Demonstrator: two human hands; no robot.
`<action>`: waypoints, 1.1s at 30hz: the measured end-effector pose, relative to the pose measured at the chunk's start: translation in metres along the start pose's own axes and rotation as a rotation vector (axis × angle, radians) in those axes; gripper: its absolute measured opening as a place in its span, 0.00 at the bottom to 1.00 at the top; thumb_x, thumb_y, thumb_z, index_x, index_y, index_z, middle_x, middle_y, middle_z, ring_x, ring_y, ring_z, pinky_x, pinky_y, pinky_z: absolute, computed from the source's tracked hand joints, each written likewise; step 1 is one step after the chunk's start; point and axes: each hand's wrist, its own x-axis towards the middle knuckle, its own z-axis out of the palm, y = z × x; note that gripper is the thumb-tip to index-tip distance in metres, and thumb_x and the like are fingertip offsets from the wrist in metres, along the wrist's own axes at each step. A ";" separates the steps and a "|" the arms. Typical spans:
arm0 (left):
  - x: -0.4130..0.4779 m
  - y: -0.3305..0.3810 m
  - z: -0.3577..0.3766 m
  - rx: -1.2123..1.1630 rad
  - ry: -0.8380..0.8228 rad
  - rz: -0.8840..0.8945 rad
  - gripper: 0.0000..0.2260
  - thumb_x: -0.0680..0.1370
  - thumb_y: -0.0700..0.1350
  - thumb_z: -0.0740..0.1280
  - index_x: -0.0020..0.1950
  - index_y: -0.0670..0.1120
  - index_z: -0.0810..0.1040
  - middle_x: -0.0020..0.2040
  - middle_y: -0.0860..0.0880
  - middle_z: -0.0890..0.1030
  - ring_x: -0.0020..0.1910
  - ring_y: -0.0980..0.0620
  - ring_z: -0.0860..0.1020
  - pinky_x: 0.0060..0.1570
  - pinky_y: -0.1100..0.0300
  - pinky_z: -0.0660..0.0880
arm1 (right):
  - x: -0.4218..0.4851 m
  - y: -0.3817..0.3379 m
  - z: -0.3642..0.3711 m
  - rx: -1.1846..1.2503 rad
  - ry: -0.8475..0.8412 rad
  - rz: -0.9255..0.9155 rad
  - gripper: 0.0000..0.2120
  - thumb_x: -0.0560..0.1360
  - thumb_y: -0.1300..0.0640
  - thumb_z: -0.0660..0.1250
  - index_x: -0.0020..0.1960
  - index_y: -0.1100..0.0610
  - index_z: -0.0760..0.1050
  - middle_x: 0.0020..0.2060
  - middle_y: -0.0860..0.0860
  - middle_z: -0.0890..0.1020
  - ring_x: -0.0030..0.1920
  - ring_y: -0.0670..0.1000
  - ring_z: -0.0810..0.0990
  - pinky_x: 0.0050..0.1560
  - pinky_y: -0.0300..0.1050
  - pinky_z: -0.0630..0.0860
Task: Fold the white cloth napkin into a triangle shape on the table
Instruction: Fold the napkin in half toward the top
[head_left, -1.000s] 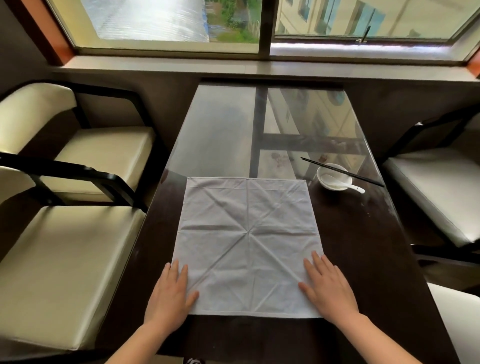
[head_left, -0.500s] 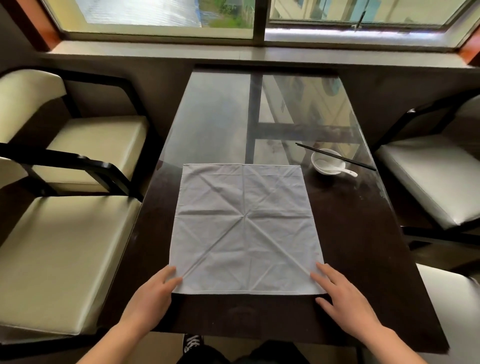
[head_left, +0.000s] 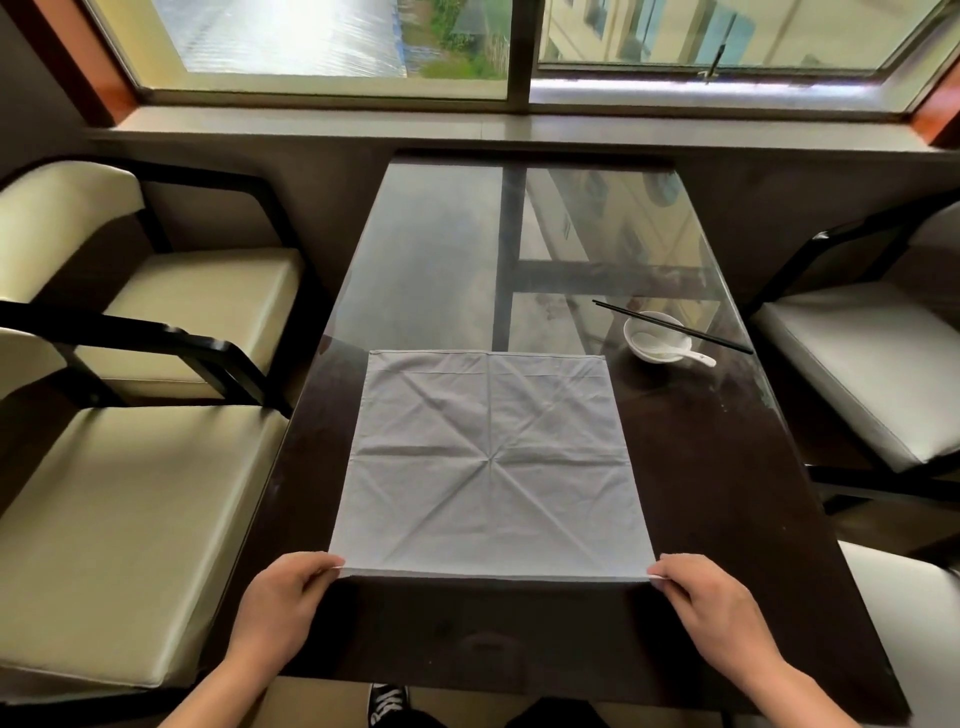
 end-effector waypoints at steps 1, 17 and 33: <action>-0.001 0.000 -0.002 -0.016 0.010 -0.002 0.09 0.74 0.38 0.75 0.48 0.52 0.86 0.45 0.56 0.83 0.46 0.54 0.81 0.48 0.58 0.77 | -0.001 -0.001 -0.003 0.014 -0.006 0.004 0.08 0.74 0.62 0.74 0.49 0.50 0.84 0.45 0.43 0.83 0.48 0.47 0.83 0.49 0.40 0.78; 0.056 0.053 -0.023 -0.538 0.218 -0.182 0.04 0.75 0.41 0.74 0.46 0.50 0.84 0.45 0.50 0.84 0.48 0.53 0.79 0.46 0.58 0.75 | 0.064 -0.037 -0.047 0.274 0.106 0.057 0.05 0.78 0.56 0.70 0.44 0.47 0.81 0.35 0.44 0.83 0.39 0.44 0.81 0.39 0.46 0.77; 0.140 0.083 -0.027 -0.535 0.253 -0.202 0.04 0.76 0.42 0.73 0.50 0.46 0.84 0.45 0.50 0.83 0.46 0.54 0.80 0.41 0.63 0.75 | 0.161 -0.065 -0.066 0.278 0.107 0.073 0.03 0.78 0.54 0.69 0.47 0.52 0.82 0.41 0.45 0.83 0.44 0.49 0.79 0.42 0.46 0.72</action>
